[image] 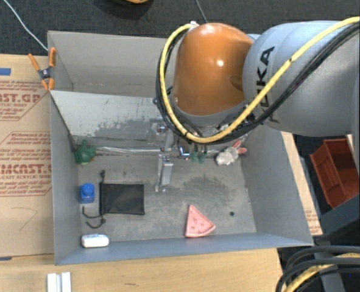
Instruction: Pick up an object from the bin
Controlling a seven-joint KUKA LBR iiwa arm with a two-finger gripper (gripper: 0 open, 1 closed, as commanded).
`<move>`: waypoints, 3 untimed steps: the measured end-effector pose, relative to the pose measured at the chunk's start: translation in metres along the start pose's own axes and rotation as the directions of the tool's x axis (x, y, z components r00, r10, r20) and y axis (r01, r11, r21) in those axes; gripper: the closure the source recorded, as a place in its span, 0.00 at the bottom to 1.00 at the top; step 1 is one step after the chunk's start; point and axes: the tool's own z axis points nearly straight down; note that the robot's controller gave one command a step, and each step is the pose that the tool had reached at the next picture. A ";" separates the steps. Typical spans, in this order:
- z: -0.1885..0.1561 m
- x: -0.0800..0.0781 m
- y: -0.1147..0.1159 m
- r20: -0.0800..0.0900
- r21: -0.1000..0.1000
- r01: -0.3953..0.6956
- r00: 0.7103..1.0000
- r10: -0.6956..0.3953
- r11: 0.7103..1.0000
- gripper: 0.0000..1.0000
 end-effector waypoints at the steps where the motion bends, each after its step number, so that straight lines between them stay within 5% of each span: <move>1: -0.005 -0.002 -0.001 0.008 -0.001 -0.002 1.000 0.002 1.000 0.00; 2: 0.153 0.034 0.033 0.004 -0.003 -0.038 0.999 0.038 0.999 0.00; 3: 0.080 0.024 0.041 0.017 -0.001 0.179 0.984 -0.179 0.984 0.00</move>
Offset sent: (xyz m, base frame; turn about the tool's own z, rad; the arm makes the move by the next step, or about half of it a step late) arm -0.0403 0.0365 -0.1734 0.0427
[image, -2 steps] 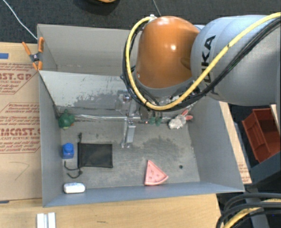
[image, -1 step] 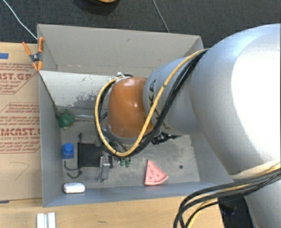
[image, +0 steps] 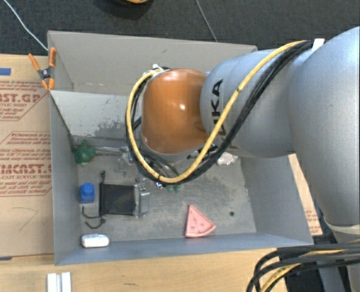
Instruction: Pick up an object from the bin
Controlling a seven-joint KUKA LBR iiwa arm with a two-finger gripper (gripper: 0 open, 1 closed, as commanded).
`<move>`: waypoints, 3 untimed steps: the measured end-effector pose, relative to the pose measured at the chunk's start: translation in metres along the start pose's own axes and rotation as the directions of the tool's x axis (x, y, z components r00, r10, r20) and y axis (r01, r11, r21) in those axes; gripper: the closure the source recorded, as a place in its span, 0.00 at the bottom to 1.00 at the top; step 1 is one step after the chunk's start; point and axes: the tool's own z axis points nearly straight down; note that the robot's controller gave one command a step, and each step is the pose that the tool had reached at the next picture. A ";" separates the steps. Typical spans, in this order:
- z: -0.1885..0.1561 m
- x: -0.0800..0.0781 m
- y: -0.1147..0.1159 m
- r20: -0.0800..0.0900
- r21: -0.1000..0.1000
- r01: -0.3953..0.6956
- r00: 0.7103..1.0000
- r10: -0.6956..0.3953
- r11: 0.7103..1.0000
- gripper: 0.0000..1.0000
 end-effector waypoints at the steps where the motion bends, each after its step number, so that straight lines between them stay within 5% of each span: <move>1: 0.066 0.022 -0.010 -0.018 0.003 -0.195 0.981 0.195 0.981 0.00; 2: 0.094 0.016 -0.004 -0.001 -0.001 -0.108 0.994 0.108 0.994 0.00; 3: 0.094 0.021 -0.007 -0.018 0.003 -0.290 0.957 0.290 0.957 1.00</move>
Offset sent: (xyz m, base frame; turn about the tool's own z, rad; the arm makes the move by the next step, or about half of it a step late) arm -0.0136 -0.0067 -0.0932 0.1077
